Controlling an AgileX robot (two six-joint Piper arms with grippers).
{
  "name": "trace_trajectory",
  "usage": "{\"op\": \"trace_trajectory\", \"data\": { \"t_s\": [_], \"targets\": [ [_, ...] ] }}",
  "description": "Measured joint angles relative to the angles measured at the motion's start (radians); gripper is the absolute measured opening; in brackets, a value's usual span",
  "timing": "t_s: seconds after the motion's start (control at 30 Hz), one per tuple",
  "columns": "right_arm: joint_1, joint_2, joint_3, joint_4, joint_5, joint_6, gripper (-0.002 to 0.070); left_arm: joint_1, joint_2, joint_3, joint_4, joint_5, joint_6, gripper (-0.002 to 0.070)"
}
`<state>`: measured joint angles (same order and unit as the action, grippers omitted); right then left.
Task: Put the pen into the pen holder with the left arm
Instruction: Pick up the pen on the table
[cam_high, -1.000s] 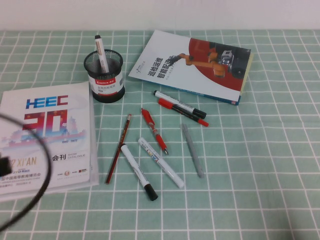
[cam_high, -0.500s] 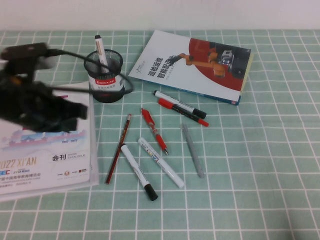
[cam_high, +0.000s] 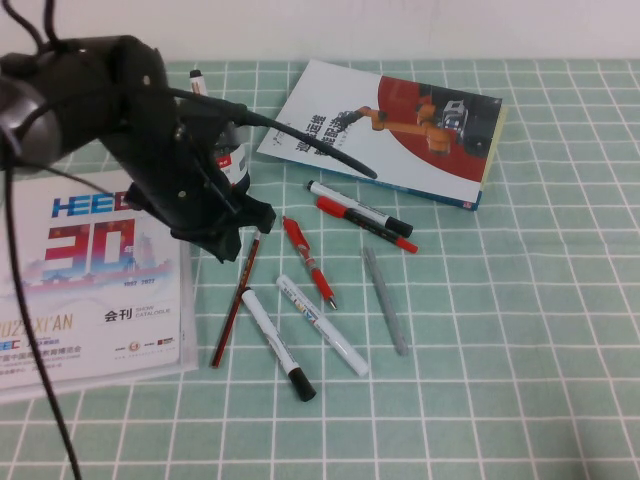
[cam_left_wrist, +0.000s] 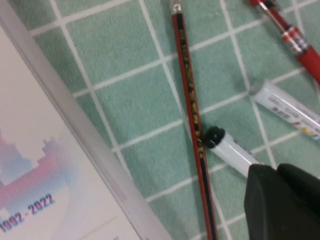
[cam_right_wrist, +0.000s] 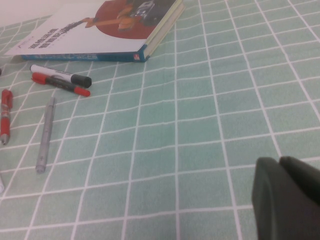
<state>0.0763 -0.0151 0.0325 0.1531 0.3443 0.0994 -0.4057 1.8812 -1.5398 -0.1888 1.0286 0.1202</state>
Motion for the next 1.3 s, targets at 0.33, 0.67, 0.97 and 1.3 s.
{"op": "trace_trajectory", "data": {
  "t_s": [0.33, 0.67, 0.97, 1.3],
  "targets": [
    [0.0, 0.0, 0.0, 0.0, 0.0, 0.0, -0.002, -0.004, 0.174, -0.162, 0.044, 0.129, 0.011, -0.0001],
    [0.0, 0.0, 0.0, 0.0, 0.0, 0.0, -0.002, -0.071, 0.208, -0.191, 0.153, 0.135, 0.071, -0.0002],
    [0.0, 0.0, 0.0, 0.0, 0.0, 0.0, -0.002, -0.071, 0.208, -0.199, 0.137, 0.131, 0.133, 0.0181],
    [0.0, 0.0, 0.0, 0.0, 0.0, 0.0, -0.002, -0.071, 0.263, -0.201, 0.171, 0.115, -0.004, 0.0277]
  ]
}}
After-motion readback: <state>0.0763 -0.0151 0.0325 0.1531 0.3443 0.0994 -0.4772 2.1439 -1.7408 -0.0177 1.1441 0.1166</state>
